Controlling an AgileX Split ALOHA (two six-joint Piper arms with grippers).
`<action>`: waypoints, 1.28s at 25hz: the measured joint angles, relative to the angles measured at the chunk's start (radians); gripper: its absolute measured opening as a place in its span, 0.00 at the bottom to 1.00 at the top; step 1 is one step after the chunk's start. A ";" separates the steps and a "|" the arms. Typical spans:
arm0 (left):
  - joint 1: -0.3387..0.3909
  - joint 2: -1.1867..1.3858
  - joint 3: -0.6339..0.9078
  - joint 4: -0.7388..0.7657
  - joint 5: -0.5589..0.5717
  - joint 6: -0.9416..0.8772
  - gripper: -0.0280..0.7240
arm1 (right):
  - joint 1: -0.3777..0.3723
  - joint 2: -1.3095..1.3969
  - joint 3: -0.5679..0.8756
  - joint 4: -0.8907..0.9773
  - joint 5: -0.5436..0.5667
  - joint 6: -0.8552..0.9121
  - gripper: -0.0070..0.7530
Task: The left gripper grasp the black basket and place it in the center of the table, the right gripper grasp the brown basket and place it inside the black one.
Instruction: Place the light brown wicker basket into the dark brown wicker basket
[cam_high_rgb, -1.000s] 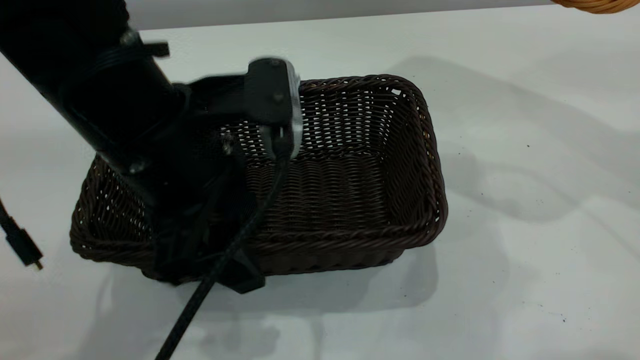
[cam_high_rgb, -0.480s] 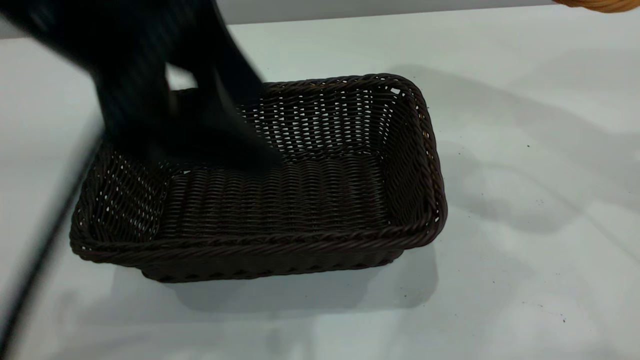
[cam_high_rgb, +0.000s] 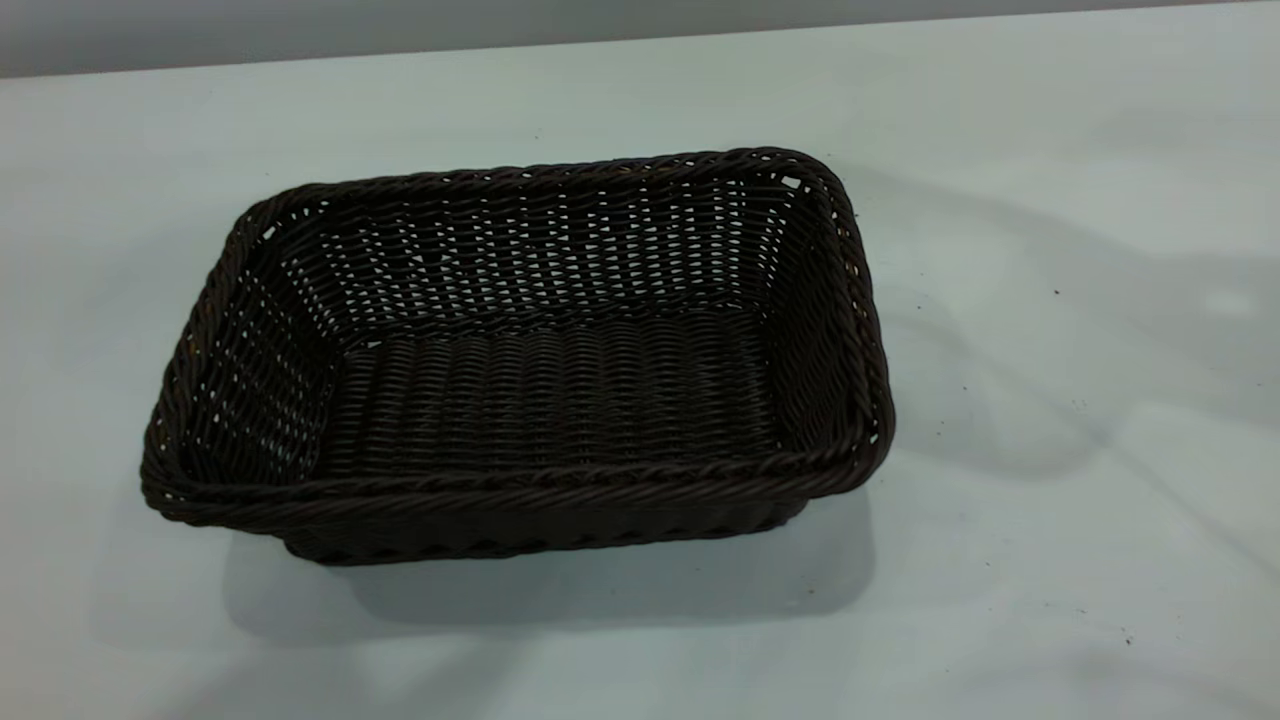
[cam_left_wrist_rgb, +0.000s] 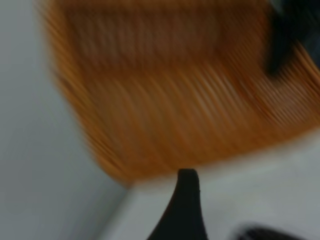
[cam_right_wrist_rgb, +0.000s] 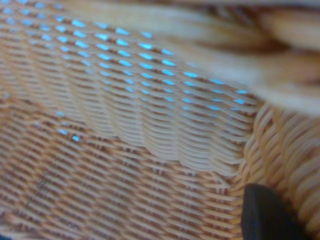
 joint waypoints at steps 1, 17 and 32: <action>0.000 -0.032 0.000 0.000 -0.042 0.003 0.84 | 0.034 0.010 -0.011 -0.025 0.004 0.019 0.15; 0.000 -0.090 0.000 -0.002 -0.492 0.065 0.69 | 0.364 0.271 -0.043 -0.155 0.102 0.115 0.15; 0.001 -0.089 0.000 -0.002 -0.491 0.101 0.66 | 0.426 0.466 -0.319 -0.220 0.191 0.178 0.15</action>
